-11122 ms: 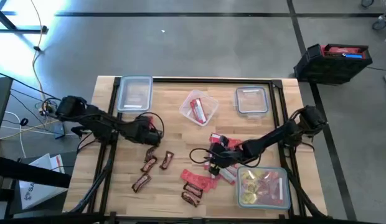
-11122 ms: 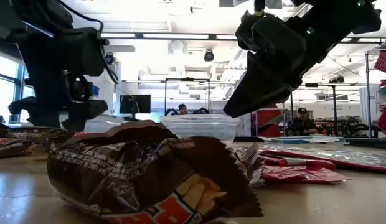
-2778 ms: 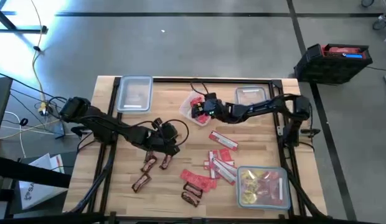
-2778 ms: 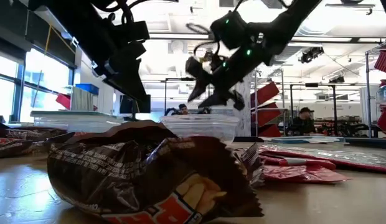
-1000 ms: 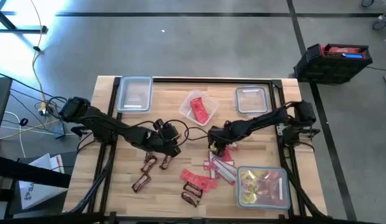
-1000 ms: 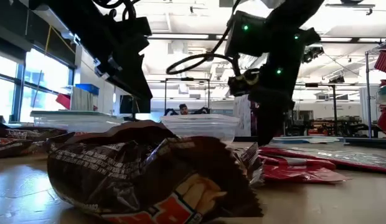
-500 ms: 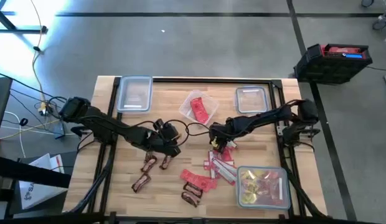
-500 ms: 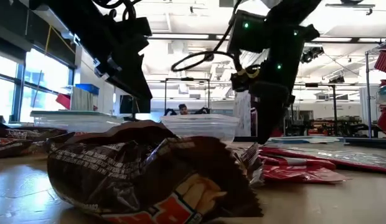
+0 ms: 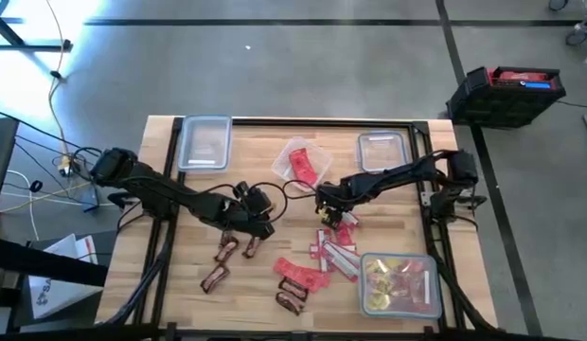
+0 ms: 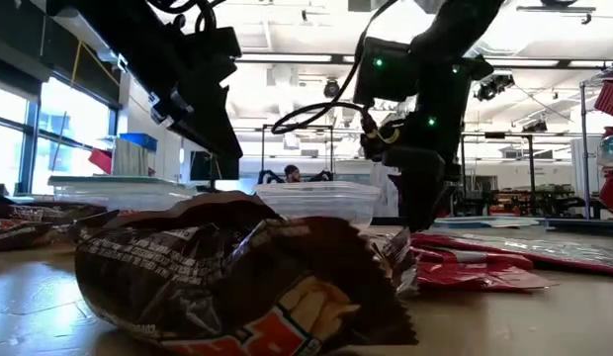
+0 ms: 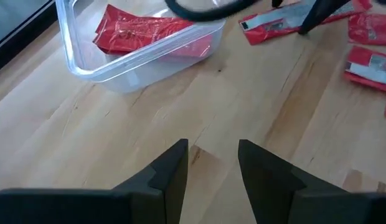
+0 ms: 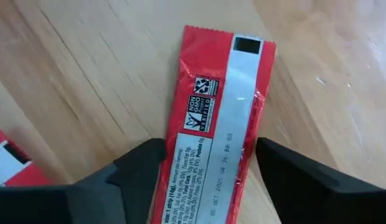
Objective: Sort candy
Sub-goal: Put the strawberry red into the upper middle transparent bin
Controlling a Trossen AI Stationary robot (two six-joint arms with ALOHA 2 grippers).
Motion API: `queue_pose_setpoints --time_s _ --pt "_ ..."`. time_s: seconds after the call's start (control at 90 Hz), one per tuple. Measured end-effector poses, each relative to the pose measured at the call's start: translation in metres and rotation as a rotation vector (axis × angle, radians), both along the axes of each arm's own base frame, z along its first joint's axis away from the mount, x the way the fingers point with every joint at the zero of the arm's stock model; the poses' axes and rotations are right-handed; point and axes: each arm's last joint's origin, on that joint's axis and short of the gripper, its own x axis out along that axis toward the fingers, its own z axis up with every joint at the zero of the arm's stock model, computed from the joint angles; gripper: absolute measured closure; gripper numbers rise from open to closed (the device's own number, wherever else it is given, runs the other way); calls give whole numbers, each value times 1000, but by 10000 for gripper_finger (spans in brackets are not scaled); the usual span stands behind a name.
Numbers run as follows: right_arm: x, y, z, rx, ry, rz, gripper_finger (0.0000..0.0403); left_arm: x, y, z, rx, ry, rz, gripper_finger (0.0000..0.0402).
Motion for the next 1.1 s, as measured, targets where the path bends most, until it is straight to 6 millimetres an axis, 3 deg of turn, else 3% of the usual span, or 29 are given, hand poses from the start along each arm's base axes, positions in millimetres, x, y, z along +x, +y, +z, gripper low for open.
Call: queue_pose_setpoints --time_s 0.333,0.489,0.589,0.844,0.944,1.1 --pt "5 3 -2 1 -49 -34 328 0 0 0 2 2 -2 275" --pt "16 4 10 51 -61 -34 393 0 0 0 6 5 -7 275" --pt "28 8 25 73 -76 -25 396 0 0 0 6 5 -7 275" --pt "64 18 88 68 -249 13 403 0 0 0 6 4 -7 275" --pt "73 3 104 -17 -318 -42 403 0 0 0 6 3 -6 275" --pt "76 -35 111 -125 -384 -163 403 0 0 0 4 0 -5 275"
